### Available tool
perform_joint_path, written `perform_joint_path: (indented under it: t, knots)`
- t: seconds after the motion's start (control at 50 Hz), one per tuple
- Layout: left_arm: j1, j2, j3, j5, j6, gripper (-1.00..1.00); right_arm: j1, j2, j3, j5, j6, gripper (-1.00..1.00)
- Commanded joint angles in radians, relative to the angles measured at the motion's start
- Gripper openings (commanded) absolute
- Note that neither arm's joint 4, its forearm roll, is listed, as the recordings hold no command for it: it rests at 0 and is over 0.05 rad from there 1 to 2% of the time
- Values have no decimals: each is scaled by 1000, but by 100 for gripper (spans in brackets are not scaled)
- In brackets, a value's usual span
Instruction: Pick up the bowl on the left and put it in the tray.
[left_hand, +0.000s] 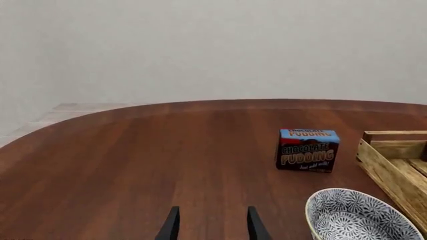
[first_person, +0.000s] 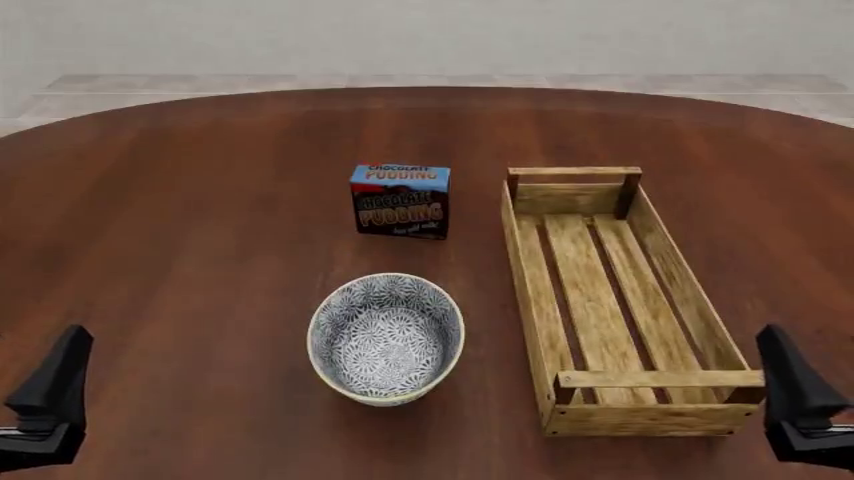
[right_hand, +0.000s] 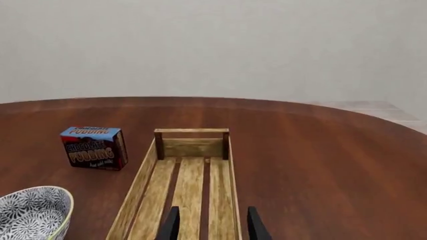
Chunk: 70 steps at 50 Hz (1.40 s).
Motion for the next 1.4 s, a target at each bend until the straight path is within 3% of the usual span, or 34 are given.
perform_joint_path:
  t: [0.02,0.16,0.28,0.66,0.92,1.16,1.36,1.4]
  knots:
    - [2,-9,1,5,2,100,10,111,-2,-81,-19,100]
    - [1,-11,2,7,0,100,71,204,-34,-118,-65,100]
    - [0,-11,2,7,0,100,73,264,-64,-140,-117,100]
    - [-5,-13,2,8,-4,100,130,239,-263,8,-183,100]
    - [-8,-13,2,13,-5,100,154,328,-343,-31,-208,100]
    - [-9,-12,3,15,-7,100,206,410,-418,-39,-299,100]
    - [-6,-12,1,14,-5,100,315,509,-499,-9,-238,100]
    - [-4,-11,2,15,-5,100,307,514,-508,-10,-258,100]
